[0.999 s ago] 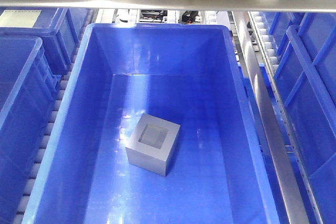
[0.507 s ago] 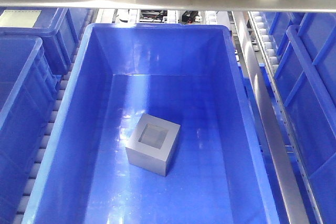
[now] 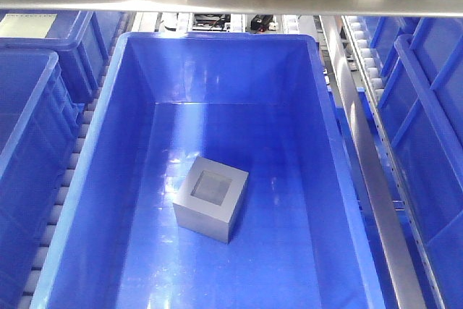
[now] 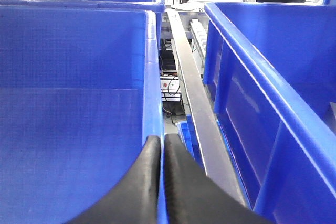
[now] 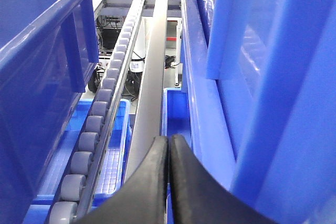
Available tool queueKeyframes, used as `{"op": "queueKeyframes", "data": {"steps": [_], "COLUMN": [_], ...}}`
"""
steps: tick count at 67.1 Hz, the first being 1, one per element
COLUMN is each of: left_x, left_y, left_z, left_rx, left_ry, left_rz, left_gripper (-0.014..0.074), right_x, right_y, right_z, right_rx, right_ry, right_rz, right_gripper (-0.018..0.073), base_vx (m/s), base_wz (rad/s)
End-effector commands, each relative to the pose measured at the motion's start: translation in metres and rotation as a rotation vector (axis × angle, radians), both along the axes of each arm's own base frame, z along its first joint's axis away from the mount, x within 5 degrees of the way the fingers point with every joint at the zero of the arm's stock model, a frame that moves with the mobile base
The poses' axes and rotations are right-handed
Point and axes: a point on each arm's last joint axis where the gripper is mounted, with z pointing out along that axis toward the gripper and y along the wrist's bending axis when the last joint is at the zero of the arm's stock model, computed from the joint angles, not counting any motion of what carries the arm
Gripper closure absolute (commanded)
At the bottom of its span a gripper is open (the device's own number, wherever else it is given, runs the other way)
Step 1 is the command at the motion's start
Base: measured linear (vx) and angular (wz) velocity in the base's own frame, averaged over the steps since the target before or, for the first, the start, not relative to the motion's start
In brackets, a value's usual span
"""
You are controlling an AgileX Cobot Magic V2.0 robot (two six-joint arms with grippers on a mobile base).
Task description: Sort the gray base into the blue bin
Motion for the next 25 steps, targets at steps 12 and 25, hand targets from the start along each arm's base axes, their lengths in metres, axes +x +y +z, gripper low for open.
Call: {"op": "queueKeyframes", "data": {"steps": [12, 25], "left_x": [-0.0016, -0.0016], "left_y": [-0.0001, -0.0001], "left_z": [0.011, 0.011], "left_rx": [-0.011, -0.011], "left_ry": [-0.096, -0.096], "left_rz": [-0.001, -0.001], "left_gripper": [0.0603, 0.0603], "right_x": [0.0003, 0.0003], "right_y": [0.0004, 0.0004], "right_z": [0.0057, 0.0057], "right_rx": [-0.016, -0.016], "right_ry": [-0.08, -0.08], "right_rz": [0.006, 0.006], "right_gripper": [0.0564, 0.0564], "base_vx": [0.0, 0.0], "base_wz": [0.0, 0.0]}}
